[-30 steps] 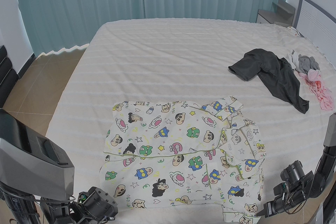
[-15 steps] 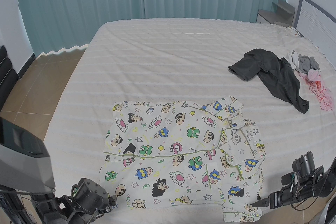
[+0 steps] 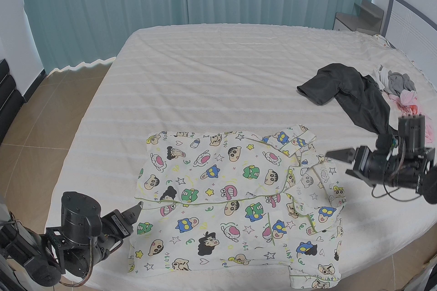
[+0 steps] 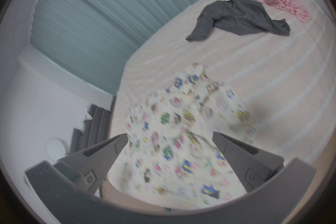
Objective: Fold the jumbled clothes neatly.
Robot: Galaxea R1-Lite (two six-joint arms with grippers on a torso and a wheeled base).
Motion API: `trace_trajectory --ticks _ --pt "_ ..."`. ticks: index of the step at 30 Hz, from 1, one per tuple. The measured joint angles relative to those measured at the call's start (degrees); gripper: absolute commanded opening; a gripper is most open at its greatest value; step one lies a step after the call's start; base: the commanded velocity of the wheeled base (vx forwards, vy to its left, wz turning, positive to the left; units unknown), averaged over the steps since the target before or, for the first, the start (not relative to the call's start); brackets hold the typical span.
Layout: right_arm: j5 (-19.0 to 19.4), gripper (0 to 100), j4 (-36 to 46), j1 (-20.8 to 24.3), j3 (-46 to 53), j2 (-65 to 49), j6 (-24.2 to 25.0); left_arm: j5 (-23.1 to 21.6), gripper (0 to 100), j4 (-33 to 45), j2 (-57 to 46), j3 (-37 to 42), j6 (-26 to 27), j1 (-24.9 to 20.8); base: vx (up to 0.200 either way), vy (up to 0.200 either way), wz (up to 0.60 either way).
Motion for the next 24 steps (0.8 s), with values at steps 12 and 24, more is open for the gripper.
trace_trajectory --ticks 12,24 --pt "-9.72 100 1.23 4.83 -30.59 25.09 14.79 -4.77 100 0.22 -3.83 -3.17 -2.79 -1.46 0.0 0.0 0.0" --pt "-22.59 100 3.99 9.76 -47.71 43.91 14.09 -14.9 100 -2.06 -1.54 -4.49 -8.42 -1.43 0.0 0.0 0.0"
